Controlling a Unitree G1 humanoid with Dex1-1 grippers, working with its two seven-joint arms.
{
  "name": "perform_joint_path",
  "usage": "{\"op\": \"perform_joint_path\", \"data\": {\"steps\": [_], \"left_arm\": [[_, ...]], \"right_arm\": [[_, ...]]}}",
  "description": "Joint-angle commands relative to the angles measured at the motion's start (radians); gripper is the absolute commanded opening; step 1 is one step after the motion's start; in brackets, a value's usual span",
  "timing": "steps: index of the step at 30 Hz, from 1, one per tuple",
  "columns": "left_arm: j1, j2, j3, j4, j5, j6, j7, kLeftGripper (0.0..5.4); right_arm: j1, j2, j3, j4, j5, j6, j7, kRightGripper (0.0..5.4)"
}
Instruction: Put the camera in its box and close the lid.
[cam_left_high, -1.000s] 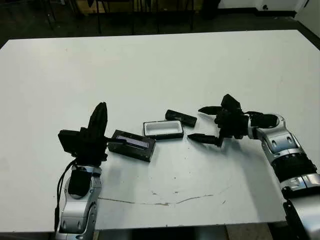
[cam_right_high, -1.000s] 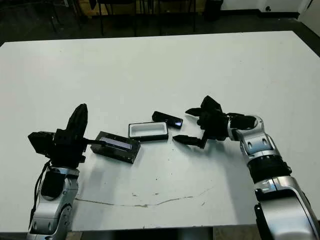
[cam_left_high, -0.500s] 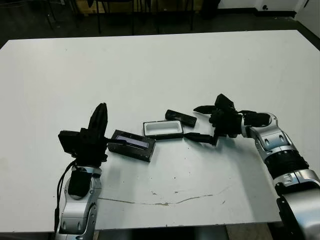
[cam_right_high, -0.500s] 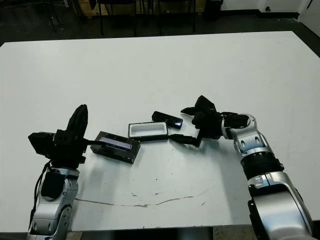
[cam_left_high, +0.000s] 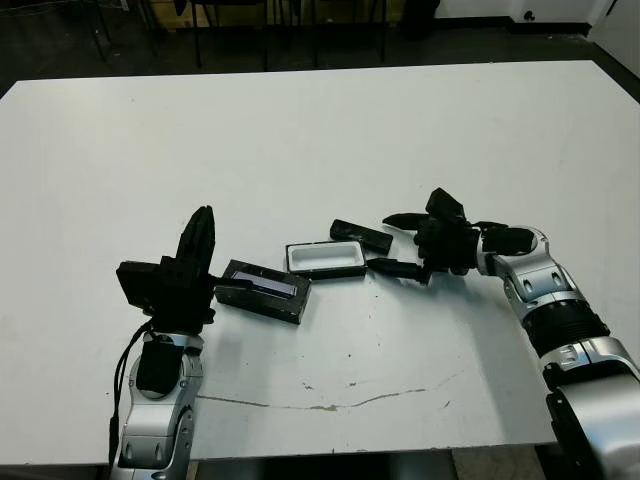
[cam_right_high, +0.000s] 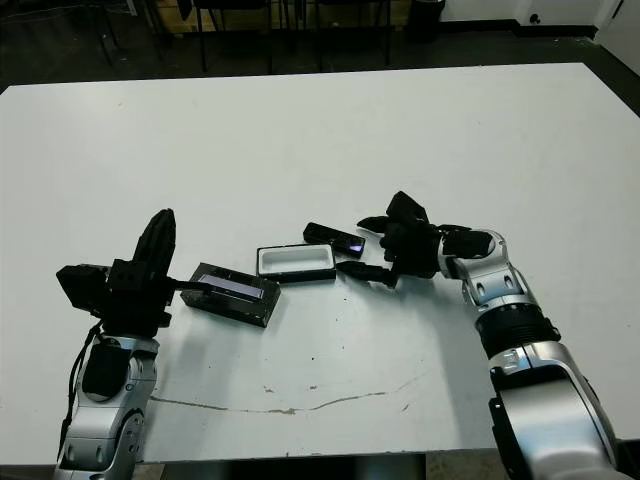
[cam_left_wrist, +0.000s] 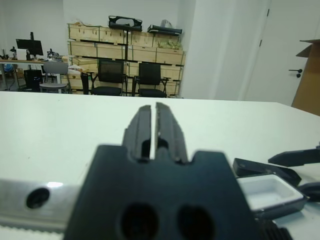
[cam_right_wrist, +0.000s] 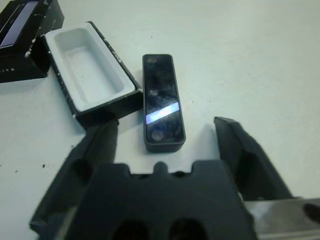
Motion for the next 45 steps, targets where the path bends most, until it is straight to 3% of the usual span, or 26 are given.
{"op": "perform_joint_path", "data": {"steps": [1, 16, 21, 24, 27, 29, 34, 40, 45], "left_arm": [[0.014, 0.01, 0.002, 0.006, 0.013, 0.014, 0.005, 0.0], [0.004, 0.011, 0.002, -0.001, 0.023, 0.023, 0.013, 0.0], [0.002, 0.012, 0.002, -0.003, 0.015, 0.026, 0.009, 0.0], [0.0, 0.011, 0.004, 0.002, 0.008, 0.022, 0.006, 0.0], [-0.001, 0.014, 0.005, 0.003, 0.012, 0.02, 0.006, 0.0], [0.0, 0.014, 0.006, -0.001, 0.013, 0.027, 0.009, 0.0], [0.004, 0.016, 0.005, -0.002, 0.015, 0.025, 0.007, 0.0], [0.007, 0.014, 0.003, -0.003, 0.016, 0.026, 0.009, 0.0], [0.006, 0.015, 0.009, 0.003, 0.003, 0.021, 0.002, 0.0]], "right_arm": [[0.006, -0.002, 0.019, 0.031, -0.037, -0.002, -0.003, 3.13], [-0.054, -0.021, 0.075, 0.096, -0.084, 0.016, 0.095, 0.62], [-0.046, -0.026, 0.06, 0.071, -0.08, 0.023, 0.066, 0.56], [-0.029, -0.025, 0.012, 0.043, -0.052, 0.015, 0.008, 0.56], [-0.028, -0.03, -0.057, -0.008, -0.016, 0.059, -0.053, 0.56], [-0.037, -0.035, -0.099, -0.022, 0.006, 0.04, -0.078, 0.56], [-0.078, -0.045, -0.179, -0.068, 0.089, 0.057, -0.059, 0.56], [-0.11, -0.046, -0.188, -0.17, 0.164, 0.133, 0.021, 0.56], [-0.166, -0.06, -0.114, -0.2, 0.169, 0.245, 0.153, 0.56]]}}
